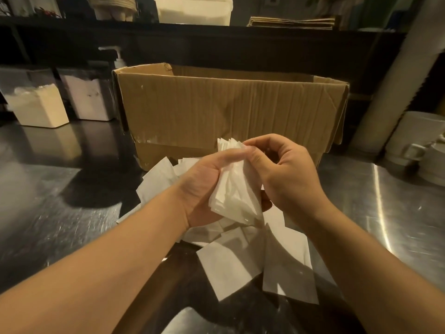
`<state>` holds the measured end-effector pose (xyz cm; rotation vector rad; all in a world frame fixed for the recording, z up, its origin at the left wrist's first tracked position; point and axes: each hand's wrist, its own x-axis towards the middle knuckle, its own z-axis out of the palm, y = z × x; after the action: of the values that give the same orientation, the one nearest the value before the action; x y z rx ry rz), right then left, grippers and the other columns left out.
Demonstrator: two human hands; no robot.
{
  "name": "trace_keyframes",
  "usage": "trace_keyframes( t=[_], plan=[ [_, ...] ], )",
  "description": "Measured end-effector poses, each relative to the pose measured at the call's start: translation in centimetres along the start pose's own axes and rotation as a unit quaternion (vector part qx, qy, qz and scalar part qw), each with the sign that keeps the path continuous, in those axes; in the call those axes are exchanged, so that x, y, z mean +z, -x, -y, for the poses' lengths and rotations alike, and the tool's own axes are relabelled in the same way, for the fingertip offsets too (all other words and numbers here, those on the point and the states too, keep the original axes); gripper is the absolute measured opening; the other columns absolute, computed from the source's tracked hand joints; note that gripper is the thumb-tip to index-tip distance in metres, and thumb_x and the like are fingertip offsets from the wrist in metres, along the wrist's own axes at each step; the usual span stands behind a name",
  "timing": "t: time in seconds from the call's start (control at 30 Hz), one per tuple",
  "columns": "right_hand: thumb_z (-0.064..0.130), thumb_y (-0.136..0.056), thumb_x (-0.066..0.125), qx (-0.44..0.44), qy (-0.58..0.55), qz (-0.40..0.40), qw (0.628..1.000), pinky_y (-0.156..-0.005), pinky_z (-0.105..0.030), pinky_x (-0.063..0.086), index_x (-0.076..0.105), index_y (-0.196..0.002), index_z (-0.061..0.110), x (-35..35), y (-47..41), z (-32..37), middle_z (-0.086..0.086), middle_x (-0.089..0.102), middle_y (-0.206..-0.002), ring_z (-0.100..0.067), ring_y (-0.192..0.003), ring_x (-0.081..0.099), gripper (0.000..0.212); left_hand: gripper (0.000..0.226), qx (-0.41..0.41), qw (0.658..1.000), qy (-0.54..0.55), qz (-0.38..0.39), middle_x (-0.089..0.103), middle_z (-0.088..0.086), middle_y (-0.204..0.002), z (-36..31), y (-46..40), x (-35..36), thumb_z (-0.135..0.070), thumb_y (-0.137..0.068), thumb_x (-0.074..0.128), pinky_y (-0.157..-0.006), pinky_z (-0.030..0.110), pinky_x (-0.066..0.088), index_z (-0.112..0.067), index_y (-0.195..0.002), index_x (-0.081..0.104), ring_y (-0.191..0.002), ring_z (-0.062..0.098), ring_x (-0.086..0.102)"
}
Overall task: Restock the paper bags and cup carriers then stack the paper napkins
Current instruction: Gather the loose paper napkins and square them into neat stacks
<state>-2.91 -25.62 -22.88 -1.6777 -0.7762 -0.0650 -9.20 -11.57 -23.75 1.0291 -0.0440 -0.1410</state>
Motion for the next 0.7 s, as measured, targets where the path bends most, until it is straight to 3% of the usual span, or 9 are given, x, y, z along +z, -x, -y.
trace_keyframes(
  t=[0.13,0.2,0.3,0.37,0.53,0.7],
  plan=[
    [0.026,-0.103,0.059,0.056,0.036,-0.005,0.998,-0.07,-0.025,0.062,0.065,-0.106,0.032,-1.3,-1.4,-0.6,0.01,0.069,-0.104,-0.013,-0.094,0.069,0.009,0.047,-0.036,0.998,0.047,0.002,0.066,0.015,-0.1,-0.5,0.0,-0.4,-0.022,-0.08,0.071,-0.084,0.042,0.05,-0.006,-0.123,0.062,-0.08,0.027,0.061],
    [0.024,-0.103,0.059,0.127,0.145,0.07,0.979,-0.069,-0.024,0.057,0.066,-0.117,0.029,-2.8,-2.6,-1.2,0.007,0.069,-0.109,-0.013,-0.094,0.068,0.016,0.05,-0.028,0.995,0.088,-0.033,0.064,0.017,-0.104,-0.9,-0.1,-0.7,-0.02,-0.084,0.065,-0.081,0.04,0.05,-0.006,-0.13,0.052,-0.076,0.025,0.058],
    [0.034,-0.098,0.065,0.177,0.355,0.246,0.884,-0.094,-0.034,0.053,0.065,-0.129,0.031,-4.1,-3.5,-2.0,0.005,0.064,-0.124,-0.019,-0.109,0.061,0.031,0.049,-0.018,0.99,0.123,-0.065,0.062,0.016,-0.105,-1.3,0.0,-0.7,-0.021,-0.086,0.061,-0.077,0.038,0.051,-0.008,-0.131,0.048,-0.072,0.024,0.055],
    [0.039,-0.096,0.066,0.168,0.419,0.324,0.831,-0.102,-0.037,0.052,0.065,-0.131,0.034,-4.0,-3.2,-2.2,0.008,0.062,-0.128,-0.019,-0.113,0.059,0.035,0.047,-0.019,0.989,0.125,-0.083,0.062,0.016,-0.103,-1.3,0.0,-0.8,-0.021,-0.087,0.06,-0.077,0.037,0.049,-0.009,-0.13,0.048,-0.071,0.024,0.055],
    [0.043,-0.083,0.082,0.202,0.348,0.342,0.849,-0.096,-0.033,0.055,0.065,-0.116,0.036,-4.2,-2.5,-2.0,0.011,0.066,-0.112,-0.015,-0.102,0.064,0.038,0.058,-0.022,0.988,0.105,-0.108,0.063,0.016,-0.104,-1.0,-0.4,-1.2,-0.022,-0.081,0.065,-0.079,0.039,0.049,-0.014,-0.136,0.047,-0.071,0.024,0.058],
    [0.039,-0.089,0.076,0.187,0.354,0.326,0.856,-0.099,-0.038,0.054,0.07,-0.11,0.033,-3.9,-2.8,-2.2,0.009,0.068,-0.11,-0.015,-0.1,0.064,0.022,0.059,-0.025,0.988,0.097,-0.115,0.063,0.015,-0.105,-1.0,-0.5,-1.3,-0.023,-0.08,0.064,-0.076,0.04,0.05,-0.011,-0.136,0.048,-0.07,0.025,0.059]
  ],
)
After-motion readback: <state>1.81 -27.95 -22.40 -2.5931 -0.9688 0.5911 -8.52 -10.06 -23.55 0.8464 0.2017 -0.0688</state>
